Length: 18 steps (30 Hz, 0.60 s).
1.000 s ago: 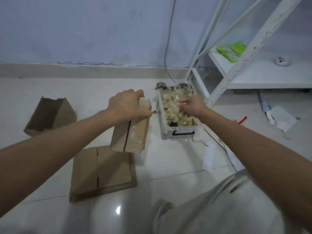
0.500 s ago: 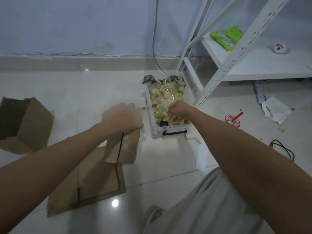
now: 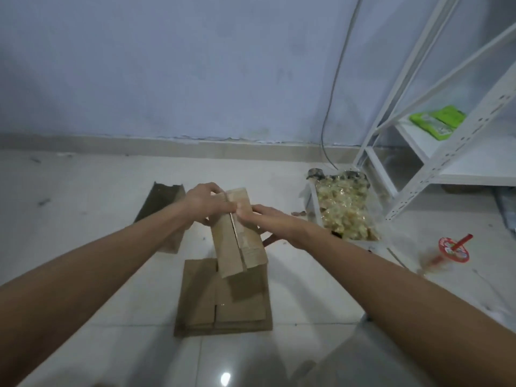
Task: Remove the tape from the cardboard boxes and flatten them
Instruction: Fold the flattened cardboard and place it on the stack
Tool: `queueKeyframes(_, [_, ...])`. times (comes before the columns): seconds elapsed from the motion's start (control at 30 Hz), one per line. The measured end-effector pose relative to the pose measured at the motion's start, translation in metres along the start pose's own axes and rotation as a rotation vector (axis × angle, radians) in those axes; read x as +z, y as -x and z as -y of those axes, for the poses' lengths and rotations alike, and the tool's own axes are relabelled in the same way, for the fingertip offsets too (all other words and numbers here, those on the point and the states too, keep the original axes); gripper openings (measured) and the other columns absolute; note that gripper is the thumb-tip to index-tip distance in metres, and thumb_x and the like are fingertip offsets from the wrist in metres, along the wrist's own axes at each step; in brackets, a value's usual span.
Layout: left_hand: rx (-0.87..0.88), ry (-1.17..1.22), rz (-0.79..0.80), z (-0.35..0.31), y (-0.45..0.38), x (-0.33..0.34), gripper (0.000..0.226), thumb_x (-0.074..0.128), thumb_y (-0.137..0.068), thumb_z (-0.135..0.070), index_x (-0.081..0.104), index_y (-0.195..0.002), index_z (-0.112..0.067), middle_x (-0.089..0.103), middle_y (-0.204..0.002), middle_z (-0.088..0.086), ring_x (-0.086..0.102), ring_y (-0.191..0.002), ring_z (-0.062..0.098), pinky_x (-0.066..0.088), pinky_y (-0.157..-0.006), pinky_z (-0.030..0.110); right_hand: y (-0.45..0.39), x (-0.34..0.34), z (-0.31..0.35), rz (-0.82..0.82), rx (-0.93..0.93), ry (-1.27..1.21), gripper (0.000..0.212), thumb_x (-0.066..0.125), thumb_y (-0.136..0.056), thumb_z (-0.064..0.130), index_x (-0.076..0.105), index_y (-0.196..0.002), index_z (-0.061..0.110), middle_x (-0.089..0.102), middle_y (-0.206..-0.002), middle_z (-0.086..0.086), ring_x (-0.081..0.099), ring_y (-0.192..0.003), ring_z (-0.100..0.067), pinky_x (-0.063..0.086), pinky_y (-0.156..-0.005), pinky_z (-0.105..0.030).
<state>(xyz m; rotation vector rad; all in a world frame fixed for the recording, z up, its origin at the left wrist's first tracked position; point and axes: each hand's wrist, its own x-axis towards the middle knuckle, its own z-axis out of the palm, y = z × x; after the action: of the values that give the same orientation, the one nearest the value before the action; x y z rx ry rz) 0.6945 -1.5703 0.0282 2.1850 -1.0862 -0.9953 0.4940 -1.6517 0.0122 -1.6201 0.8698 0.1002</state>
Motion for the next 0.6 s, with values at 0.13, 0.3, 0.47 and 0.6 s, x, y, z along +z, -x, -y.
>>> queueKeyframes(0.13, [0.049,0.108,-0.135,0.024,0.051,-0.034,0.054,0.085,-0.083,-0.033,0.053,-0.125,-0.024,0.062,-0.105,-0.002,0.061,-0.087,0.009,0.049,-0.065,0.024,0.007,0.071,0.018,-0.285,-0.148,0.085,0.076,0.074,-0.089,0.055,0.042,-0.152,0.026,0.066,-0.128,0.004,0.067,-0.110,-0.015,0.060,-0.094,-0.044])
queueKeyframes(0.3, [-0.012,0.463,-0.198,0.044,0.108,-0.049,0.016,0.053,-0.094,-0.021,0.067,-0.095,-0.013,0.066,-0.084,0.002,0.059,-0.069,0.016,0.045,-0.063,0.028,0.021,0.113,0.036,-0.410,-0.132,0.279,0.097,0.067,-0.073,0.082,0.036,-0.145,0.025,0.058,-0.122,0.010,0.063,-0.113,-0.019,0.058,-0.094,-0.046])
queueKeyframes(0.47, [0.087,0.355,-0.217,0.068,0.136,-0.050,0.041,0.042,-0.106,-0.052,0.074,-0.109,-0.027,0.075,-0.106,0.001,0.070,-0.098,0.022,0.056,-0.090,0.044,0.034,0.113,0.041,-0.291,-0.187,0.106,0.053,0.066,-0.091,0.051,0.049,-0.137,0.031,0.065,-0.119,0.010,0.067,-0.109,-0.014,0.062,-0.091,-0.043])
queueKeyframes(0.6, [0.018,0.398,-0.369,0.086,0.134,-0.072,0.049,0.041,-0.108,-0.051,0.074,-0.106,-0.015,0.073,-0.107,0.011,0.068,-0.102,0.034,0.054,-0.093,0.050,0.043,0.099,0.040,-0.060,-0.180,-0.203,0.037,0.052,-0.108,0.032,0.048,-0.145,0.035,0.068,-0.130,0.003,0.070,-0.112,-0.014,0.059,-0.101,-0.045])
